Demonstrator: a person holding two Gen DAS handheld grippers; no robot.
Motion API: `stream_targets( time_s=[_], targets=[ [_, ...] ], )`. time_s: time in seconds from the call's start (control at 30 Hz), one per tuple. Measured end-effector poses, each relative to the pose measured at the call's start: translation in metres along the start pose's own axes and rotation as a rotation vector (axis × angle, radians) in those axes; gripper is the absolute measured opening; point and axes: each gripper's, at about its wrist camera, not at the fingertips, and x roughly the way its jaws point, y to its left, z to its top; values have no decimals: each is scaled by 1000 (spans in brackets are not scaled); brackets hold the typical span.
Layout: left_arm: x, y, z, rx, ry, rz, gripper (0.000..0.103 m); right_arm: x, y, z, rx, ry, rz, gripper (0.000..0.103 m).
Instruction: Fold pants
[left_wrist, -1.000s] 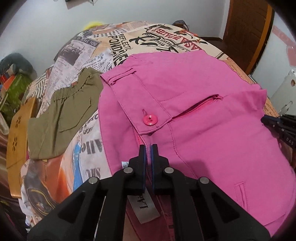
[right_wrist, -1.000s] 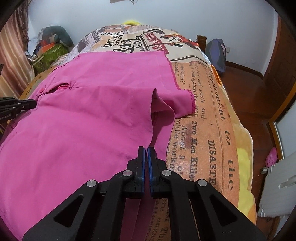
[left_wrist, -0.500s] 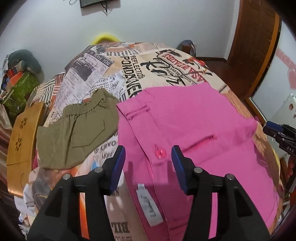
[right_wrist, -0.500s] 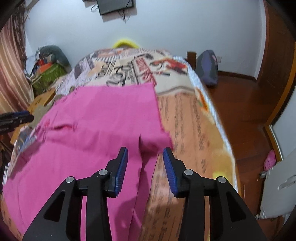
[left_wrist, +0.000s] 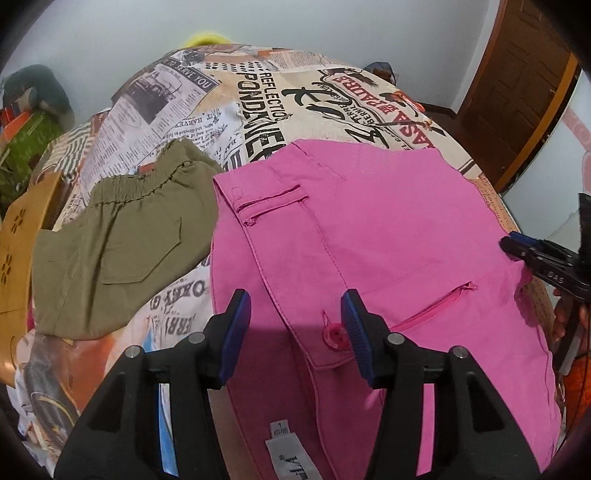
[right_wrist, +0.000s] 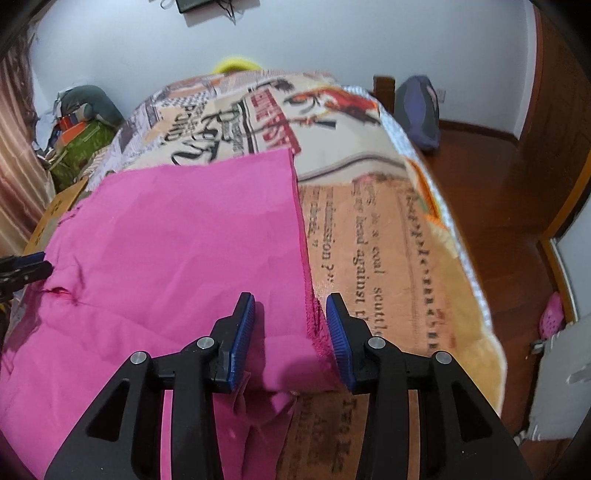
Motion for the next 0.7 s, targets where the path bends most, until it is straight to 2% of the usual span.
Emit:
stream_targets(
  time_s=[0.1,0.17,0.2,0.27,0.3,0.43,0.6,0.7],
  targets=[
    [-1,-1,-1,10,-7,-14,52,-1,4,-1,-23,-3,19,39],
    [0,-2,-1,17,-2,-26,47,-1,8,-2,-45,-3,20,36],
    [1,-3,0,21,3,-41,36,0,10,-3,-59,-3,23,32],
    [1,-6,0,29,2,-32,29,1,14,-5,-78,-2,19,22],
    [1,-8,0,36,2,-25,24,3,16,-5,-90,2,22,13],
    [1,-13,0,58,-6,28,7,3,21,-5,-121,-8,-2,8],
    [-2,-10,2,44,-18,108,5,5,29,-6,-197,-11,-63,7],
    [-1,-4,-1,50,-14,130,5,6,28,-4,-200,-9,-60,7]
  ],
)
